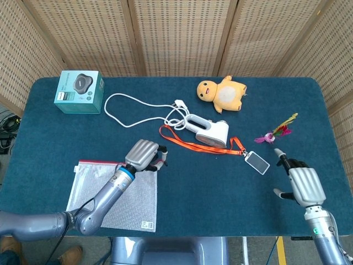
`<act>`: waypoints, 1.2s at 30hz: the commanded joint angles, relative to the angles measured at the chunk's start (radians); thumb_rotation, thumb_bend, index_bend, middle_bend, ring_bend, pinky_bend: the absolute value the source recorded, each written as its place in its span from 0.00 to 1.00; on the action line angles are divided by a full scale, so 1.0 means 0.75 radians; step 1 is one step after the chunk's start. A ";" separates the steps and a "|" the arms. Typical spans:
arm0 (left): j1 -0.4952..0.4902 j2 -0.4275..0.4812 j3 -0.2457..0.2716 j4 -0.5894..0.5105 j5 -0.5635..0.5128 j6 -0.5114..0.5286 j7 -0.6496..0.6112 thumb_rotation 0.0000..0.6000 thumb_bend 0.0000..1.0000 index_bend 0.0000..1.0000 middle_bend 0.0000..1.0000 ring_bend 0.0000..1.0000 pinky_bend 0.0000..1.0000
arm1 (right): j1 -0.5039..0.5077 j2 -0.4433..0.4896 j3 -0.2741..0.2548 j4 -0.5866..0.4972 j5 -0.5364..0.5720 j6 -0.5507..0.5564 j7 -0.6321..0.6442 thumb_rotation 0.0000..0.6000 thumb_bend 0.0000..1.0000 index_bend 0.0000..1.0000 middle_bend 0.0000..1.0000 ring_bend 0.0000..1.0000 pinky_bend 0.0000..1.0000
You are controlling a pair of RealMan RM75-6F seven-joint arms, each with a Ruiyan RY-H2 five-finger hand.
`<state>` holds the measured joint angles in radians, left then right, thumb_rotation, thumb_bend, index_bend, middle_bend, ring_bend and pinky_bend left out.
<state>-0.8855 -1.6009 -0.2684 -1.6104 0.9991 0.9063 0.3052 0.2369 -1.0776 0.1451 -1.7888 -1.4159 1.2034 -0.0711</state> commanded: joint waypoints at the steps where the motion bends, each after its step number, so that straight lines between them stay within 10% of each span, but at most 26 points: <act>1: 0.003 0.021 -0.033 -0.024 0.064 0.013 -0.079 1.00 0.84 0.85 1.00 1.00 1.00 | 0.231 0.068 0.100 -0.094 0.204 -0.374 0.221 1.00 0.00 0.20 0.82 0.75 0.92; 15: -0.085 0.005 -0.129 -0.025 -0.076 -0.082 -0.216 1.00 0.84 0.85 1.00 1.00 1.00 | 0.700 -0.056 0.216 -0.121 1.057 -0.851 0.325 1.00 0.03 0.32 0.91 0.83 1.00; 36: -0.136 -0.055 -0.150 -0.009 -0.092 0.007 -0.241 1.00 0.84 0.85 1.00 1.00 1.00 | 1.056 -0.439 0.189 0.056 1.566 -0.613 0.291 1.00 0.11 0.41 0.91 0.84 1.00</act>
<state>-0.9880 -1.6418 -0.3814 -1.6164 0.9290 0.9099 0.1253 1.0197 -1.3926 0.2793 -1.7593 -0.2551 0.7358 0.1445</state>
